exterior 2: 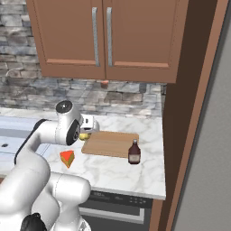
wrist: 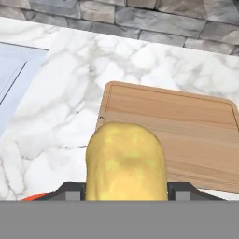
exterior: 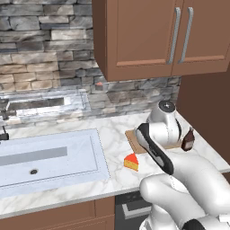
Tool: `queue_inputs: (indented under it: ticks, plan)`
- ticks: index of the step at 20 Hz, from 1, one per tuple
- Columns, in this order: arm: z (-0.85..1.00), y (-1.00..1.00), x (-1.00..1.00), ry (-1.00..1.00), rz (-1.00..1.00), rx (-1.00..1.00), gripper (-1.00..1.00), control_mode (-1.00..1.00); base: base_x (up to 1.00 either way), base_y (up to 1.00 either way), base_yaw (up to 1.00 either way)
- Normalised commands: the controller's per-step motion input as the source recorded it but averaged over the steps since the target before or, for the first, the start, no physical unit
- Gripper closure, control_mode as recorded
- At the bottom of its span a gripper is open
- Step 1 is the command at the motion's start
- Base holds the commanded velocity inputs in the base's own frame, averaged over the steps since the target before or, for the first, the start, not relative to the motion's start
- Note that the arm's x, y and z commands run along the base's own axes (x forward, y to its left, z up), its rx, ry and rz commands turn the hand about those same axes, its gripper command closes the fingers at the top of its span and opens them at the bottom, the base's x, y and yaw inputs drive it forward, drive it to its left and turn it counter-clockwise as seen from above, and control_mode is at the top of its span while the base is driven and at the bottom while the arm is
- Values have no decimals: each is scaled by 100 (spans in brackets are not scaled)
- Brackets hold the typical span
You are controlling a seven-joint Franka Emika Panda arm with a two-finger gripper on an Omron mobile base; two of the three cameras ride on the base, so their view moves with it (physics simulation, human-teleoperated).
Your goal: Retrieve the reheated potato from the microwave, then place the potato, cheese, and condiment on the cutting board.
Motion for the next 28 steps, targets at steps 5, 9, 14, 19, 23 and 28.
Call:
queue_inputs:
  ticks: [5, 9, 14, 19, 23, 28]
  plan:
    - [-29, 16, 30, -6, 0, 0, 100, -100, 0, 0, 0]
    - [-31, 6, 32, -1, 0, 0, 100, -100, 0, 0, 0]
    - [-28, 0, 25, 0, 0, 0, 100, -100, 0, 0, 0]
    - [-18, 0, 22, 0, 0, 0, 100, -100, 0, 0, 0]
    - [-17, 0, 14, 0, 0, 0, 100, -100, 0, 0, 0]
    - [-15, -6, 8, 0, 0, 0, 100, -100, 0, 0, 0]
